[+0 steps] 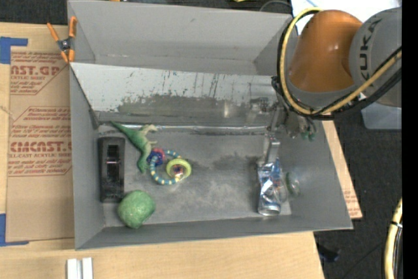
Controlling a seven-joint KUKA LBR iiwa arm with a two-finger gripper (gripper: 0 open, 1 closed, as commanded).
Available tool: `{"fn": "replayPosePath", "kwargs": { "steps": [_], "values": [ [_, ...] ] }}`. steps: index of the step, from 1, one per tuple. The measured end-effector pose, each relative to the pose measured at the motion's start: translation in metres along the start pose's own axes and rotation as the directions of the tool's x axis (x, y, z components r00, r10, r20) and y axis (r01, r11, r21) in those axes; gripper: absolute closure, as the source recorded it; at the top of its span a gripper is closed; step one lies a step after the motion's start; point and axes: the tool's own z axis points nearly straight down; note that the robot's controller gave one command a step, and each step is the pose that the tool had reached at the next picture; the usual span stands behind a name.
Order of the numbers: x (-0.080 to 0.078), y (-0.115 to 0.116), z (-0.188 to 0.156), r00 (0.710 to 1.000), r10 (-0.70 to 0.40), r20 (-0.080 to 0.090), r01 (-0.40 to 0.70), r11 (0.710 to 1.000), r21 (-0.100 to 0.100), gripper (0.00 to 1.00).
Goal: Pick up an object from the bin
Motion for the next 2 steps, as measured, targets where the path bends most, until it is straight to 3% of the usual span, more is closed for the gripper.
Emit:
{"fn": "replayPosePath", "kwargs": {
  "steps": [1,2],
  "values": [
    [-0.002,0.0,-0.004,1.0,0.0,0.007,0.0,1.0,0.001,0.0],
    [0.026,0.075,-0.002,1.0,0.023,0.007,-0.023,1.0,-0.001,0.0]
  ]
}}
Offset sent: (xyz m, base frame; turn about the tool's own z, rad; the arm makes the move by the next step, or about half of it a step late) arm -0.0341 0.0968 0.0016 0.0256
